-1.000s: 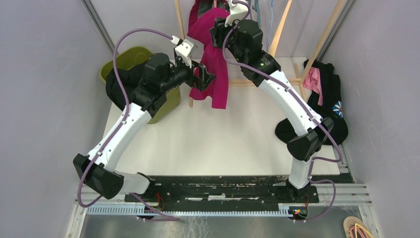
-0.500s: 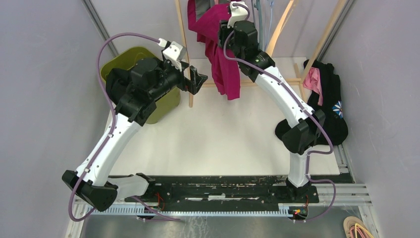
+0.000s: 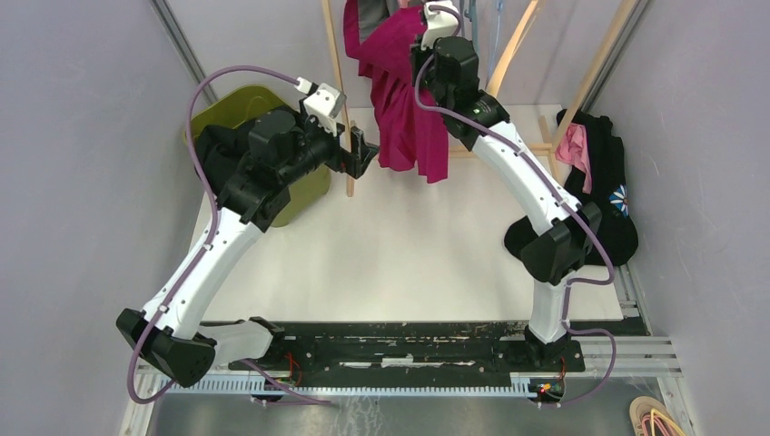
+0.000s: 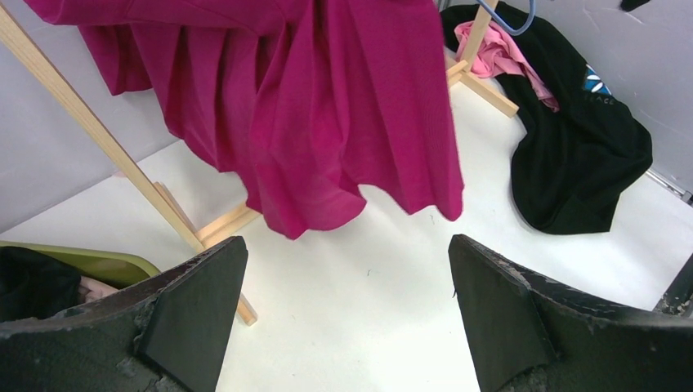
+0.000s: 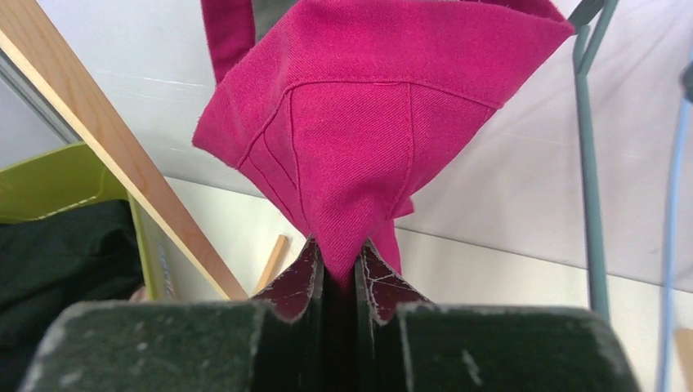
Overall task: Remove the skirt from the hanger
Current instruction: Pick up the hanger from the clothesline.
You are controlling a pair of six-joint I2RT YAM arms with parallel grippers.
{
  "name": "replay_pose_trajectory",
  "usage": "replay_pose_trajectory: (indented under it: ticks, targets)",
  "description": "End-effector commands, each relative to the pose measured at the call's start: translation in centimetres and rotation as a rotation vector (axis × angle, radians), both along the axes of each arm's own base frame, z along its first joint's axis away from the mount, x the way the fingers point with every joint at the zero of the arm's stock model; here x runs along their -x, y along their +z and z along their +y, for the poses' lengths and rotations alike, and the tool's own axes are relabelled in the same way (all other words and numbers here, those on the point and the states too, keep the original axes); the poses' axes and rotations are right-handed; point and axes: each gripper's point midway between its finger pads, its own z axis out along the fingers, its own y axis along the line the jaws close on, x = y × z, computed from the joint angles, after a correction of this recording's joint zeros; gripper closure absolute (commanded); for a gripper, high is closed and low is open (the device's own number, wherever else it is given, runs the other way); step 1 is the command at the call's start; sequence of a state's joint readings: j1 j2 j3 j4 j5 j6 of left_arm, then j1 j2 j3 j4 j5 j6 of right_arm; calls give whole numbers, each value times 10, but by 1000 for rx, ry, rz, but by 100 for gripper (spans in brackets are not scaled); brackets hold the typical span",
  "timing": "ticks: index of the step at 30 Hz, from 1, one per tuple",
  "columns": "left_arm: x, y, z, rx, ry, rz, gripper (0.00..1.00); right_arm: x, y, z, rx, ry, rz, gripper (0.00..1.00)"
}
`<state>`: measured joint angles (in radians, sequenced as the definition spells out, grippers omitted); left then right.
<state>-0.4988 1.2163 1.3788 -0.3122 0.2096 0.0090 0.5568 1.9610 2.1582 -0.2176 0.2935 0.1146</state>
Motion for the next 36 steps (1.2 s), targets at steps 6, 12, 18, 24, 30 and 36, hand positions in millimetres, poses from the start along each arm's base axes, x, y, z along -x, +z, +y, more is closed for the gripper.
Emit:
replay_pose_trajectory:
  ticks: [6,12,18,24,30,36]
  targets:
    - [5,13,-1,10,-34,-78,0,35,68,-43,29,-40,-192,99]
    - [10,12,0,20,-40,-79,0,38,107,-32,46,-17,-309,99]
    - [11,5,4,7,-26,-70,0,30,133,-29,88,-64,-411,99]
    - [8,-1,7,-20,-8,-67,0,26,158,-24,131,-80,-503,99]
    - [5,-10,6,-36,-7,-54,0,38,165,-22,358,-161,-589,99]
    - [3,-12,3,-40,-17,-53,0,45,182,-40,501,-283,-679,99]
